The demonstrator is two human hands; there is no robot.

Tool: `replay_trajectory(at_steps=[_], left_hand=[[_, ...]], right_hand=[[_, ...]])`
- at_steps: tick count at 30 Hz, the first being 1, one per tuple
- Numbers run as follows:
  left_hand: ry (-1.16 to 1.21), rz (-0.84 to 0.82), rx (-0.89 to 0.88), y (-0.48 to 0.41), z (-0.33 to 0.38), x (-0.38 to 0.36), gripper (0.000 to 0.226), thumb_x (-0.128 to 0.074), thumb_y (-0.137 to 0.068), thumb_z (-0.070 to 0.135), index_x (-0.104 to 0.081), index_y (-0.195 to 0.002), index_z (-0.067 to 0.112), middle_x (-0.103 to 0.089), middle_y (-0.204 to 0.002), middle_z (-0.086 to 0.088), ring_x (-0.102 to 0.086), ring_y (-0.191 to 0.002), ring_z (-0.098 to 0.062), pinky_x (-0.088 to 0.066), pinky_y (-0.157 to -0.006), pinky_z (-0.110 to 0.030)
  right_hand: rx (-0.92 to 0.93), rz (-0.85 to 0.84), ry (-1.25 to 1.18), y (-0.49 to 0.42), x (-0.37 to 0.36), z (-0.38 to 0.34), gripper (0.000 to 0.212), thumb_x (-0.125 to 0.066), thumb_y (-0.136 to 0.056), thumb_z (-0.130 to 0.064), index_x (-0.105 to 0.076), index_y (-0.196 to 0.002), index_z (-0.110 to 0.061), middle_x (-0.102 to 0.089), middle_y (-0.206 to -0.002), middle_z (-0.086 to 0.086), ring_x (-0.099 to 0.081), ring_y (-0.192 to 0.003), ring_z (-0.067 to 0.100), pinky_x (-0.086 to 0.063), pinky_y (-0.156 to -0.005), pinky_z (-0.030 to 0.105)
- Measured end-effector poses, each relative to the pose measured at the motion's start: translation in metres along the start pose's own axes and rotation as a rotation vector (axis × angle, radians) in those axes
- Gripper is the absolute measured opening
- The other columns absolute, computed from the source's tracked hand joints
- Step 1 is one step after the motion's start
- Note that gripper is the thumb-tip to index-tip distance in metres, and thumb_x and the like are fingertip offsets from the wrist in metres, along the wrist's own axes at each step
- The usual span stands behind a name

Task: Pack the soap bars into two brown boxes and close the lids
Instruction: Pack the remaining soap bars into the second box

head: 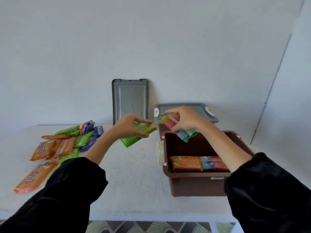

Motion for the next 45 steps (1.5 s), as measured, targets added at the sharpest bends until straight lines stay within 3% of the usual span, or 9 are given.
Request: replay_trajectory(at_steps=[7, 10, 13, 15, 18, 27, 38, 42, 45], left_hand=[[0.079, -0.151, -0.287, -0.042, 0.080, -0.059, 0.052, -0.079, -0.069, 0.026, -0.063, -0.118, 0.030, -0.067, -0.113, -0.004, -0.059, -0.100, -0.022, -0.044, -0.088, -0.033], [-0.001, -0.250, -0.336, -0.060, 0.096, -0.100, 0.061, -0.080, -0.067, 0.026, -0.058, -0.124, 0.029, -0.065, -0.118, -0.004, -0.054, -0.102, -0.012, -0.039, -0.094, -0.028], [-0.120, -0.279, -0.320, -0.073, 0.094, -0.138, 0.076, -0.081, -0.066, 0.022, -0.048, -0.134, 0.023, -0.058, -0.128, -0.002, -0.051, -0.117, -0.015, -0.033, -0.098, -0.022], [-0.180, -0.310, -0.298, -0.078, 0.087, -0.159, 0.081, -0.081, -0.065, 0.021, -0.044, -0.136, 0.019, -0.053, -0.134, -0.002, -0.047, -0.124, -0.019, -0.032, -0.107, -0.028], [-0.240, -0.362, -0.274, -0.085, 0.078, -0.179, 0.080, -0.081, -0.064, 0.021, -0.043, -0.135, 0.017, -0.053, -0.133, -0.003, -0.046, -0.123, -0.021, -0.037, -0.106, -0.036], [-0.402, -0.459, -0.263, -0.090, 0.071, -0.190, 0.076, -0.080, -0.068, 0.020, -0.045, -0.136, 0.016, -0.051, -0.134, -0.006, -0.046, -0.125, -0.023, -0.037, -0.106, -0.035], [-0.402, -0.364, -0.342, -0.084, 0.081, -0.186, 0.067, -0.075, -0.073, 0.027, -0.049, -0.133, 0.014, -0.045, -0.132, -0.007, -0.042, -0.121, -0.023, -0.035, -0.101, -0.032], [-0.133, -0.097, -0.328, -0.070, 0.083, -0.153, 0.042, -0.067, -0.082, 0.029, -0.061, -0.120, 0.012, -0.060, -0.116, -0.008, -0.055, -0.108, -0.020, -0.043, -0.096, -0.035], [0.034, 0.092, -0.260, -0.051, 0.065, -0.114, 0.030, -0.062, -0.086, 0.020, -0.065, -0.114, 0.010, -0.065, -0.108, -0.011, -0.061, -0.099, -0.019, -0.047, -0.087, -0.025]], right_hand=[[-0.013, -0.250, 0.134, 0.028, 0.026, 0.102, 0.082, -0.078, -0.067, -0.011, -0.039, -0.138, -0.026, -0.049, -0.134, 0.004, -0.049, -0.117, 0.021, -0.046, -0.096, 0.034], [-0.022, -0.353, 0.244, 0.035, 0.010, 0.139, 0.084, -0.079, -0.067, -0.015, -0.036, -0.140, -0.021, -0.046, -0.133, 0.005, -0.043, -0.122, 0.020, -0.037, -0.103, 0.032], [-0.013, -0.395, 0.284, 0.038, -0.012, 0.165, 0.083, -0.078, -0.066, -0.013, -0.038, -0.138, -0.019, -0.046, -0.132, 0.006, -0.042, -0.123, 0.021, -0.036, -0.104, 0.031], [0.016, -0.401, 0.290, 0.037, -0.026, 0.177, 0.084, -0.078, -0.064, -0.010, -0.039, -0.139, -0.019, -0.045, -0.135, 0.005, -0.042, -0.125, 0.021, -0.035, -0.106, 0.032], [0.045, -0.404, 0.283, 0.034, -0.043, 0.186, 0.082, -0.075, -0.068, -0.005, -0.037, -0.140, -0.016, -0.041, -0.140, 0.005, -0.039, -0.129, 0.020, -0.034, -0.107, 0.029], [0.056, -0.413, 0.342, 0.021, -0.057, 0.208, 0.069, -0.068, -0.074, -0.004, -0.044, -0.137, -0.020, -0.043, -0.140, 0.004, -0.040, -0.130, 0.022, -0.035, -0.108, 0.034], [0.015, -0.373, 0.248, 0.023, -0.053, 0.197, 0.061, -0.070, -0.077, -0.014, -0.048, -0.134, -0.020, -0.049, -0.135, 0.003, -0.046, -0.124, 0.018, -0.039, -0.104, 0.029], [-0.010, -0.196, 0.031, 0.021, -0.037, 0.168, 0.047, -0.067, -0.082, -0.020, -0.055, -0.128, -0.020, -0.060, -0.128, 0.001, -0.056, -0.114, 0.014, -0.043, -0.096, 0.024], [-0.031, -0.049, -0.054, 0.008, -0.034, 0.123, 0.049, -0.067, -0.082, -0.023, -0.054, -0.130, -0.019, -0.059, -0.129, 0.003, -0.056, -0.115, 0.017, -0.039, -0.093, 0.025]])
Point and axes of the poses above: each hand's wrist, its own y-axis away from the middle knuckle, its own x-axis out of the back of the hand, z = x × y, the point moved 1 cm from there along -y, towards the middle knuckle
